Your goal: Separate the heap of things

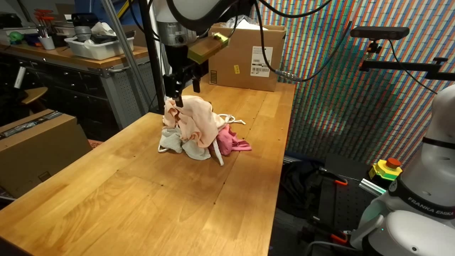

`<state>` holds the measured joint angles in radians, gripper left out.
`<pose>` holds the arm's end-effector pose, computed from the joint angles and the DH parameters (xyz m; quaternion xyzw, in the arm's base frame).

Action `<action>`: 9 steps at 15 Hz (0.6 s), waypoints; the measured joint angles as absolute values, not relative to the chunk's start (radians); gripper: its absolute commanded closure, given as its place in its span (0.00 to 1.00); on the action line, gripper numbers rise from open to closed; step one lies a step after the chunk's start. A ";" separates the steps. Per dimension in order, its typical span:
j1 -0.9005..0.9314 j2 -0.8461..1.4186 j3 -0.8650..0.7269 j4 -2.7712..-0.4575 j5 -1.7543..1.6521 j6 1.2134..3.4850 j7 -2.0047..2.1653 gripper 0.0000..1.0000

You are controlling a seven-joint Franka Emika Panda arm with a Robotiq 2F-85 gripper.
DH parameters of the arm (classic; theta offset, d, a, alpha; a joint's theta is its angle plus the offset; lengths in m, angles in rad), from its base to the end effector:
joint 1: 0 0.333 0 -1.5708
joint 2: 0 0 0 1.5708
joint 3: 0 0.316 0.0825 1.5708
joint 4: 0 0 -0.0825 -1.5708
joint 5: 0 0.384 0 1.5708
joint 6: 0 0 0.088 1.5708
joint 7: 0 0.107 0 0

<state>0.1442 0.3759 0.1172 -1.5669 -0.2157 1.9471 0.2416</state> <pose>0.6526 0.1498 0.4296 0.9959 0.0450 0.0233 0.0755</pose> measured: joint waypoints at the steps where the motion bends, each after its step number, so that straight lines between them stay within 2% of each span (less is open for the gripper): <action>1: 0.144 0.397 0.108 -1.549 -0.216 1.947 0.237 0.00; 9: 0.145 0.501 0.063 -1.453 -0.216 1.945 0.221 0.00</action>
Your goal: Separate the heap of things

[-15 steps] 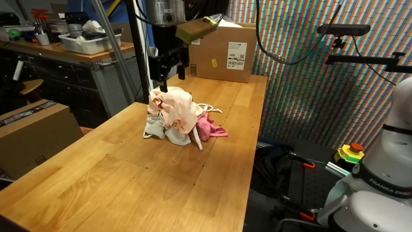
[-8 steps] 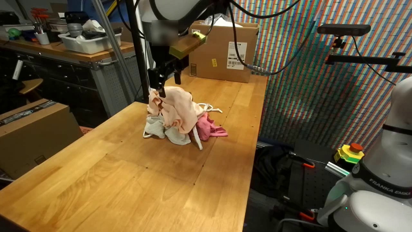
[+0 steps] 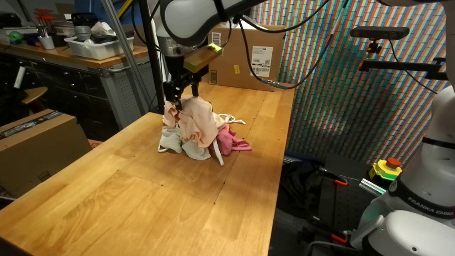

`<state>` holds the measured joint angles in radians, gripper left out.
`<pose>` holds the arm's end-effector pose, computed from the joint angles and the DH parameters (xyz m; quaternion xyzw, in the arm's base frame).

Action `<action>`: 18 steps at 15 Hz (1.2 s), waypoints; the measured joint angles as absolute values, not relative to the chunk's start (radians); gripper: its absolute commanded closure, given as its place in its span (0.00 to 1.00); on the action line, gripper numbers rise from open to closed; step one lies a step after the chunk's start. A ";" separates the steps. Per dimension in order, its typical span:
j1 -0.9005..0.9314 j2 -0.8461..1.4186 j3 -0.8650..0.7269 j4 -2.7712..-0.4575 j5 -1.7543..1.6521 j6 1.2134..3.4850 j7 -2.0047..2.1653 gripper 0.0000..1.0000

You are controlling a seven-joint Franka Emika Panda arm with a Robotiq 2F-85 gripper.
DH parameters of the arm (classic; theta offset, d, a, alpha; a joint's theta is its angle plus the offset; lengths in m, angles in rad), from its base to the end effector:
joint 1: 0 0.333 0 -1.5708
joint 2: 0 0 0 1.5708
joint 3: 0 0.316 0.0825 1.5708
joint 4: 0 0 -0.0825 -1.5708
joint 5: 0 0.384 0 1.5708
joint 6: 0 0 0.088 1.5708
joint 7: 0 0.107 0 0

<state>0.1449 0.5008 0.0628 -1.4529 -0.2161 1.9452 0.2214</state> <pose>0.6881 0.1227 0.3975 0.9959 0.0292 0.0147 0.0840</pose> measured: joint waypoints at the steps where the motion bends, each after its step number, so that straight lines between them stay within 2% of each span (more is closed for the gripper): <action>1: 0.145 0.508 0.059 -1.446 -0.216 1.945 0.221 0.16; 9: 0.145 0.528 0.046 -1.419 -0.216 1.922 0.220 0.81; 11: 0.145 0.528 0.045 -1.419 -0.216 1.911 0.220 0.92; 13: 0.145 0.528 0.044 -1.418 -0.216 1.906 0.220 0.96; 15: 0.145 0.527 0.043 -1.418 -0.216 1.904 0.220 0.93; 18: 0.146 0.510 0.043 -1.413 -0.216 1.906 0.220 0.93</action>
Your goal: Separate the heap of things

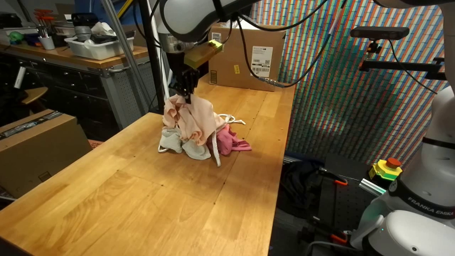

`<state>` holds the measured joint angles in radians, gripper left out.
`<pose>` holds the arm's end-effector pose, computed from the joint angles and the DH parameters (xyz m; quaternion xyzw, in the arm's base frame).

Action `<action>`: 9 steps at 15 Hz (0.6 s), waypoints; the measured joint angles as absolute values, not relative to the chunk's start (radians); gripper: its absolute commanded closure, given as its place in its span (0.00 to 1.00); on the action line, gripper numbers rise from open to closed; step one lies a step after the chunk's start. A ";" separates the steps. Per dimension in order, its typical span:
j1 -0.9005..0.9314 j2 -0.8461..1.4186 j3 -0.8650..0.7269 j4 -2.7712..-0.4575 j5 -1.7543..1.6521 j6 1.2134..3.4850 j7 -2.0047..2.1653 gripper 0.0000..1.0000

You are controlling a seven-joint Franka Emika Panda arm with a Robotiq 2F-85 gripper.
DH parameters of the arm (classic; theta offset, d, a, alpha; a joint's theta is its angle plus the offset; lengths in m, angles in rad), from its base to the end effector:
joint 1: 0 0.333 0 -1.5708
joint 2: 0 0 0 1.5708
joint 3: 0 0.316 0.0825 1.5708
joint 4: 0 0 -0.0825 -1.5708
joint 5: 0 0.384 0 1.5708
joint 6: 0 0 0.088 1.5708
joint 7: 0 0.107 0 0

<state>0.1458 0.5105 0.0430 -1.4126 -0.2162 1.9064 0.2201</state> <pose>0.6934 0.1113 0.4064 0.9956 0.0181 0.0107 0.0908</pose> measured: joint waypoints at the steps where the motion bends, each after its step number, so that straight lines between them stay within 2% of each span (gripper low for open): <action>1: 0.146 0.499 0.043 -1.409 -0.216 1.907 0.220 0.93; 9: 0.143 0.324 0.003 -1.395 -0.251 1.966 0.292 0.93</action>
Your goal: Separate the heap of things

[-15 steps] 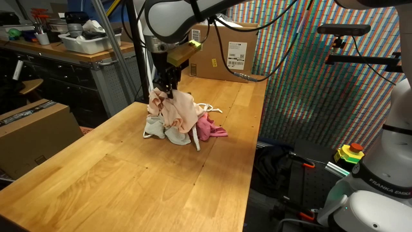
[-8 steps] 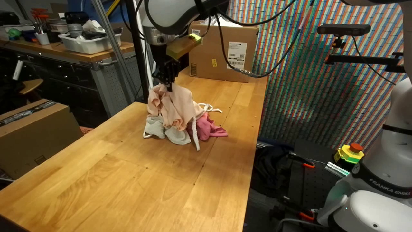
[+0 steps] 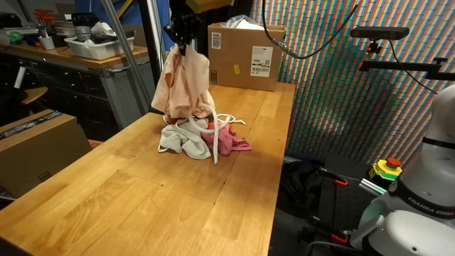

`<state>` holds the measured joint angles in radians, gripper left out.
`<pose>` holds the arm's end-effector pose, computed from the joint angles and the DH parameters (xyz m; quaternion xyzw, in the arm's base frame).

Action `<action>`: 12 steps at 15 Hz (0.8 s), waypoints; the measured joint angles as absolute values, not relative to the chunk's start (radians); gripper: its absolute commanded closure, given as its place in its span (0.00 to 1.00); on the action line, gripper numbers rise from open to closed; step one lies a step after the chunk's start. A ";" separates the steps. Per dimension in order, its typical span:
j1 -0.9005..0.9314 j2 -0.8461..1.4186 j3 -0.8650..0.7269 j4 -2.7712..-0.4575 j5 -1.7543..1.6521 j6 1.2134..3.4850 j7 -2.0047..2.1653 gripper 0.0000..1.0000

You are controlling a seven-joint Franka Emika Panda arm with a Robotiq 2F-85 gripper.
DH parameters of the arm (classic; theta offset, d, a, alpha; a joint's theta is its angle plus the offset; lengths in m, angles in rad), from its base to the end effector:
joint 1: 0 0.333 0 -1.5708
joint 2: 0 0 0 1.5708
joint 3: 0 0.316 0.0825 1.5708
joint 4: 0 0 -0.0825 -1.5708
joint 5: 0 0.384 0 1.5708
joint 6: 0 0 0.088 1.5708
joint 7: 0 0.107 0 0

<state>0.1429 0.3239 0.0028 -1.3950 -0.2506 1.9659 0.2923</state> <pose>0.6777 0.0829 0.5510 0.9845 -0.0388 0.1454 0.0905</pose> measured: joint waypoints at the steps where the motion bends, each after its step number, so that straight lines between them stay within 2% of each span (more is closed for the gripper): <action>1: 0.141 0.302 -0.004 -1.393 -0.251 1.972 0.310 0.93; 12: 0.094 0.182 -0.098 -1.394 -0.270 2.012 0.521 0.93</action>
<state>0.0935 0.1824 -0.0977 -1.3942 -0.2697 2.0118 0.5209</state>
